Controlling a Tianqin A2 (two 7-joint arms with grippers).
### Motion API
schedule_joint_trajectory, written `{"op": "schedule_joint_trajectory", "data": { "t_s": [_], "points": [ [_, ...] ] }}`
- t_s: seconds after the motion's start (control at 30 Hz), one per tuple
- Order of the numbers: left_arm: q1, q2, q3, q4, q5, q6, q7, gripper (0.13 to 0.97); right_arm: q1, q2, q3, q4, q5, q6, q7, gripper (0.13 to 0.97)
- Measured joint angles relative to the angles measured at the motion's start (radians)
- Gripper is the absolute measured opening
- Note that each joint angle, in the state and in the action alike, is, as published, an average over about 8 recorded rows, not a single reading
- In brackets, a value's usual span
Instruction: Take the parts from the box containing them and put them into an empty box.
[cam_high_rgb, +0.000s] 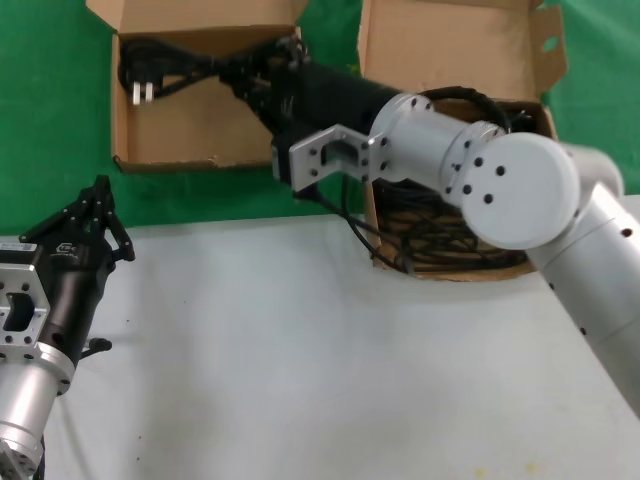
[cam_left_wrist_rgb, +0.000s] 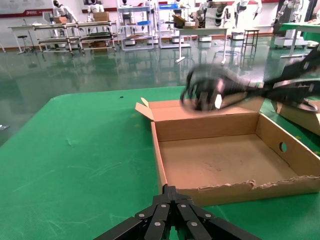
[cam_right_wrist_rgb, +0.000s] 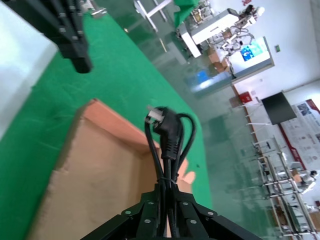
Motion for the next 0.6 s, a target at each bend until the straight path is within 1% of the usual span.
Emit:
{"op": "schedule_joint_trajectory", "data": {
  "t_s": [0.17, 0.33, 0.47, 0.6],
  "points": [
    [0.0, 0.0, 0.0, 0.0, 0.0, 0.0, 0.0, 0.145, 0.002, -0.018, -0.019, -0.061, 0.053, 0.026, -0.063, 0.179],
    [0.0, 0.0, 0.0, 0.0, 0.0, 0.0, 0.0, 0.145, 0.004, -0.006, -0.007, -0.041, 0.057, 0.021, -0.058, 0.179],
    [0.0, 0.0, 0.0, 0.0, 0.0, 0.0, 0.0, 0.145, -0.007, 0.025, 0.029, 0.032, 0.008, -0.005, -0.002, 0.261],
    [0.0, 0.0, 0.0, 0.0, 0.0, 0.0, 0.0, 0.145, -0.038, 0.066, 0.088, 0.144, -0.061, -0.042, 0.074, 0.343]
  ]
}}
